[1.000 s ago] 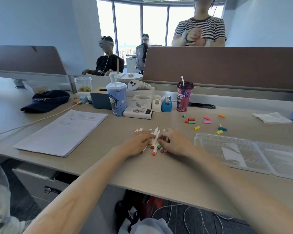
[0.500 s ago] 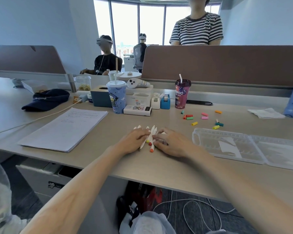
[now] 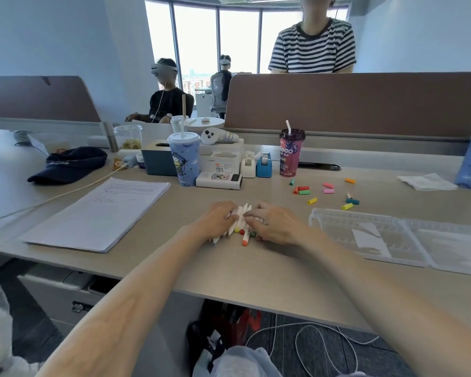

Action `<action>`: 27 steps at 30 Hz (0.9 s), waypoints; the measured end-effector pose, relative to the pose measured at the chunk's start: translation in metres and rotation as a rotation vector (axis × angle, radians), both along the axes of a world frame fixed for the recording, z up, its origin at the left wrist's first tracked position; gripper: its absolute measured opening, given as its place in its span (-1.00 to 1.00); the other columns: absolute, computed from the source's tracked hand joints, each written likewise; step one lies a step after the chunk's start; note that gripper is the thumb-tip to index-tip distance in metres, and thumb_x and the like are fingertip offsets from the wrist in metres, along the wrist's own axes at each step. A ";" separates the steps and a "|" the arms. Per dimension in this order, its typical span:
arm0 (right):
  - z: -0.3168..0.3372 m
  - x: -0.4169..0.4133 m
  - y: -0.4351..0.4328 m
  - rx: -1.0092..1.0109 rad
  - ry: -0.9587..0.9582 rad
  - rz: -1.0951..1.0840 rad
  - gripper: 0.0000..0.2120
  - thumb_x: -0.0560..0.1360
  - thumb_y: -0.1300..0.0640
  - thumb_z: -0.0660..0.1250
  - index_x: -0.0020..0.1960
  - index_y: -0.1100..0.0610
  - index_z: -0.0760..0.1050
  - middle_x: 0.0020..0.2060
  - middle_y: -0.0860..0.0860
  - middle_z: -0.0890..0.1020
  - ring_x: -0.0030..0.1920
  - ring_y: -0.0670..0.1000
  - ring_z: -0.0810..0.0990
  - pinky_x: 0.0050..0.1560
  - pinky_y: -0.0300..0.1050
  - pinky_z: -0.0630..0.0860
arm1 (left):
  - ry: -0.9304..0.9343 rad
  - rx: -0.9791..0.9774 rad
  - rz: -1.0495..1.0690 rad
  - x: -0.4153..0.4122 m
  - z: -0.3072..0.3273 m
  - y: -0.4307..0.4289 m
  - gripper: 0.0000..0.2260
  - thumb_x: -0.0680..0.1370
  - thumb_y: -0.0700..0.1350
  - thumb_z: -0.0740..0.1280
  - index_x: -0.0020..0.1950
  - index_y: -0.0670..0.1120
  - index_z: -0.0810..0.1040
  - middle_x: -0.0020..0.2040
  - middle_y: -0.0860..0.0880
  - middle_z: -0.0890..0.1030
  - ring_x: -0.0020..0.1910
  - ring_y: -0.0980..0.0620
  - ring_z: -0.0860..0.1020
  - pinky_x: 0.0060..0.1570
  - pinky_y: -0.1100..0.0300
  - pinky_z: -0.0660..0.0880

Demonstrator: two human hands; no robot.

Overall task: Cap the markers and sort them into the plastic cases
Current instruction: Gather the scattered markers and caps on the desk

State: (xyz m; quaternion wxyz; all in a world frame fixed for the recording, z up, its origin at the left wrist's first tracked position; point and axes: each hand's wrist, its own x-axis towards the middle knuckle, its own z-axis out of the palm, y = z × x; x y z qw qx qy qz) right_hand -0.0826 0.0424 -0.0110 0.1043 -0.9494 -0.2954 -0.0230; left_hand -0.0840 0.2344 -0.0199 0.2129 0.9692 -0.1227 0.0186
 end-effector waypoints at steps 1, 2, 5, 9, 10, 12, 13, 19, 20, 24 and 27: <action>0.000 0.001 0.000 0.019 0.005 -0.005 -0.60 0.63 -0.14 0.02 0.33 -0.06 0.46 0.27 -0.03 0.45 0.17 0.02 0.49 0.13 -0.02 0.46 | 0.002 0.007 0.012 0.003 -0.001 -0.001 -0.69 0.63 -0.05 0.19 0.36 -0.09 0.42 0.29 -0.10 0.49 0.30 -0.10 0.40 0.28 0.08 0.32; 0.001 0.002 0.000 0.028 0.004 0.001 -0.62 0.64 -0.11 0.04 0.31 -0.03 0.49 0.25 -0.03 0.47 0.17 0.03 0.49 0.13 -0.01 0.46 | -0.003 0.014 0.020 0.006 -0.002 -0.001 -0.68 0.63 -0.03 0.18 0.36 -0.07 0.41 0.31 -0.09 0.48 0.32 -0.08 0.38 0.30 0.05 0.33; 0.001 0.000 -0.004 0.075 -0.030 0.043 -0.67 0.62 0.04 0.11 0.29 0.02 0.53 0.26 -0.04 0.49 0.21 0.00 0.47 0.18 -0.07 0.45 | -0.032 -0.012 0.011 0.007 -0.004 -0.002 -0.69 0.66 -0.06 0.12 0.37 -0.07 0.41 0.34 -0.07 0.46 0.33 -0.05 0.37 0.32 0.08 0.30; -0.006 -0.004 -0.013 0.135 -0.080 0.089 -0.69 0.58 0.11 0.19 0.27 0.01 0.55 0.26 -0.07 0.50 0.27 -0.05 0.41 0.21 -0.16 0.38 | -0.072 -0.060 -0.016 -0.001 -0.002 0.011 -0.65 0.67 -0.20 0.05 0.44 -0.08 0.35 0.44 -0.06 0.36 0.42 -0.03 0.29 0.35 0.19 0.18; -0.008 -0.004 -0.014 0.129 -0.087 0.102 -0.69 0.59 0.11 0.18 0.28 0.01 0.55 0.25 -0.08 0.50 0.27 -0.05 0.40 0.21 -0.15 0.37 | -0.064 -0.060 -0.010 -0.003 -0.001 0.017 -0.64 0.66 -0.23 0.04 0.45 -0.09 0.34 0.47 -0.07 0.33 0.44 -0.04 0.27 0.37 0.19 0.17; -0.012 -0.006 -0.016 0.131 -0.093 0.120 -0.68 0.59 0.12 0.18 0.30 0.02 0.54 0.24 -0.07 0.51 0.26 -0.06 0.40 0.21 -0.16 0.37 | -0.024 -0.048 -0.012 -0.009 -0.003 0.026 -0.64 0.67 -0.22 0.03 0.47 -0.11 0.30 0.49 -0.08 0.30 0.45 -0.04 0.26 0.38 0.19 0.15; -0.013 -0.007 -0.017 0.145 -0.095 0.124 -0.67 0.59 0.13 0.18 0.31 0.02 0.54 0.23 -0.06 0.52 0.25 -0.06 0.39 0.21 -0.18 0.36 | 0.010 -0.045 -0.015 -0.012 -0.005 0.029 -0.63 0.68 -0.18 0.03 0.49 -0.12 0.26 0.50 -0.08 0.28 0.46 -0.04 0.24 0.39 0.19 0.14; -0.025 -0.008 -0.019 0.331 -0.088 0.096 -0.69 0.54 0.23 0.24 0.23 0.07 0.60 0.17 0.00 0.55 0.21 -0.07 0.41 0.23 -0.23 0.34 | 0.132 -0.006 -0.005 -0.005 -0.012 0.023 -0.55 0.69 -0.03 0.00 0.57 -0.09 0.07 0.58 -0.05 0.00 0.56 0.02 -0.04 0.48 0.17 -0.11; -0.027 -0.007 -0.020 0.362 -0.082 0.076 -0.69 0.53 0.27 0.24 0.21 0.09 0.61 0.17 0.01 0.55 0.21 -0.07 0.43 0.23 -0.24 0.35 | 0.127 -0.004 0.007 -0.003 -0.012 0.021 -0.56 0.69 -0.03 -0.01 0.57 -0.10 0.07 0.58 -0.05 0.00 0.56 0.02 -0.04 0.49 0.16 -0.11; -0.021 -0.005 -0.026 0.555 -0.041 -0.073 -0.67 0.48 0.37 0.22 0.13 0.14 0.62 0.12 0.04 0.54 0.17 -0.03 0.48 0.14 -0.31 0.38 | 0.084 -0.017 0.066 0.002 -0.010 0.010 -0.56 0.69 -0.01 0.00 0.56 -0.09 0.13 0.58 -0.05 0.02 0.55 0.01 -0.02 0.51 0.11 -0.07; -0.008 0.002 -0.036 0.638 -0.100 -0.234 -0.72 0.51 0.34 0.20 0.07 0.13 0.61 0.08 0.05 0.55 0.10 -0.02 0.48 0.15 -0.20 0.43 | 0.011 -0.035 0.038 0.003 0.001 -0.013 -0.60 0.68 -0.05 0.03 0.52 -0.08 0.23 0.56 -0.05 0.15 0.52 -0.01 0.12 0.46 0.14 0.04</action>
